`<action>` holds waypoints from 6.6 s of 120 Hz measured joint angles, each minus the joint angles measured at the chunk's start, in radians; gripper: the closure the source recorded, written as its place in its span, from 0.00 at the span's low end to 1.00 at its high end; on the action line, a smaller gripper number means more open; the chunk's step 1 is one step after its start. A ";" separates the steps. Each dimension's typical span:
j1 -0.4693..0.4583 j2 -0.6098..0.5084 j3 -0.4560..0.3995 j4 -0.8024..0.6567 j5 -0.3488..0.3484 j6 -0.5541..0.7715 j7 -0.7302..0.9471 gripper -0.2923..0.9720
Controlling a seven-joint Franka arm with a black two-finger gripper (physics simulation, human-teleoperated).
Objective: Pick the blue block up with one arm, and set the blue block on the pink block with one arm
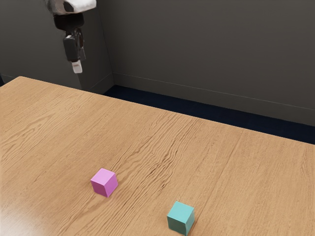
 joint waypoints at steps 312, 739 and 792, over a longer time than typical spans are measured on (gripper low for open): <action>-0.175 0.293 -0.369 -0.713 -0.166 0.962 -1.071 0.23; 0.372 0.026 -0.369 -0.858 -0.067 0.731 -0.776 0.50; 0.368 0.049 -0.368 -0.858 -0.090 0.737 -0.809 0.47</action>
